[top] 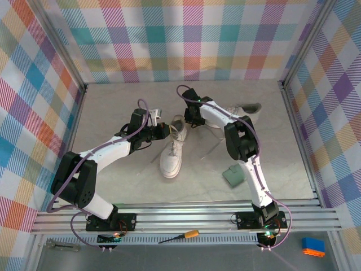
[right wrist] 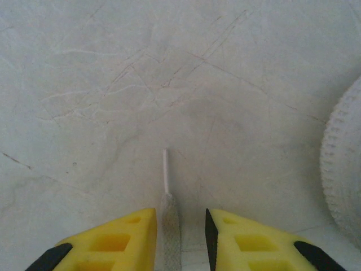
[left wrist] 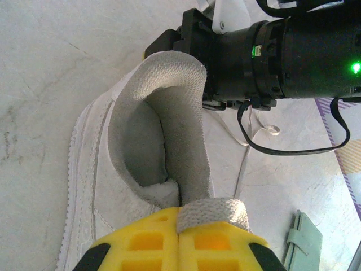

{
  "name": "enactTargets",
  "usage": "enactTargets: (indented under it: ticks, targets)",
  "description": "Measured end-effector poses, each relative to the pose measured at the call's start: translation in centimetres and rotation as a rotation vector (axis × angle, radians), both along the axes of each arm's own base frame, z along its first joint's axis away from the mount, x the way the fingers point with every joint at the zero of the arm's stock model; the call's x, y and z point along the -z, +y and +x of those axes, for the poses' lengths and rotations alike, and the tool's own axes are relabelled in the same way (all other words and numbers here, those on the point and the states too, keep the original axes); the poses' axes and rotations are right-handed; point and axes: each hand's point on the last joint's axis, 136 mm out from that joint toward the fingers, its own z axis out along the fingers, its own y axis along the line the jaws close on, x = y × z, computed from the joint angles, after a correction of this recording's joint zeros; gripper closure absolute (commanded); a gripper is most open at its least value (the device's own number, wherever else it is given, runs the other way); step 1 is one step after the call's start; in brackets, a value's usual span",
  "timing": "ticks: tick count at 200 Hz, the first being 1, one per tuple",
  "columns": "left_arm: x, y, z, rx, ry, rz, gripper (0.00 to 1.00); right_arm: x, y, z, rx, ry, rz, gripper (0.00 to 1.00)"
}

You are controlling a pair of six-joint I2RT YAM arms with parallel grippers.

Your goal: Tie the shoes

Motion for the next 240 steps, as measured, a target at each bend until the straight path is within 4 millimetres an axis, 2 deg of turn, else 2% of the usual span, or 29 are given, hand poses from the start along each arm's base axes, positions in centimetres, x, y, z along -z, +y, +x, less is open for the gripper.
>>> enactTargets:
  ticks: [19, 41, 70, 98, 118, 132, 146, 172, 185, 200, 240]
  targets:
    - [0.0, 0.0, 0.0, 0.000, 0.000, 0.000, 1.00, 0.1, 0.0, 0.1, -0.015, 0.022, -0.024, 0.75]
    - [0.0, 0.0, 0.0, 0.000, 0.000, 0.000, 1.00, 0.3, -0.4, 0.0, -0.026, 0.047, -0.061, 0.89]
    - [0.0, 0.0, 0.0, 0.000, 0.000, 0.000, 1.00, 0.2, -0.4, 0.0, -0.030, 0.045, -0.063, 1.00]
    - [0.0, 0.0, 0.0, 0.000, 0.000, 0.000, 1.00, -0.1, -0.8, -0.5, -0.022, 0.013, -0.054, 1.00]
    - [0.0, 0.0, 0.0, 0.001, 0.000, 0.000, 1.00, -0.6, -2.3, -2.7, -0.016, 0.012, -0.068, 1.00]
    - [0.0, 0.0, 0.0, 0.001, 0.000, 0.000, 1.00, -2.3, -2.9, -3.8, -0.018, -0.019, -0.053, 1.00]
    - [0.0, 0.0, 0.0, 0.002, -0.001, -0.001, 1.00, -5.3, -2.9, -4.1, -0.026, -0.085, -0.010, 1.00]
    - [0.0, -0.1, -0.1, 0.005, 0.000, -0.003, 1.00, -12.0, -1.3, -3.1, -0.058, -0.245, 0.125, 1.00]
    - [-0.1, -0.2, -0.1, 0.010, 0.000, -0.007, 1.00, -14.2, -0.3, -2.6, -0.086, -0.296, 0.182, 1.00]
    - [-0.2, -0.3, -0.2, 0.017, -0.001, -0.012, 1.00, -15.7, 1.1, -2.2, -0.121, -0.329, 0.235, 1.00]
    - [-0.7, -0.4, -0.1, 0.021, -0.019, -0.023, 1.00, -17.0, 4.7, -3.0, -0.227, -0.334, 0.324, 1.00]
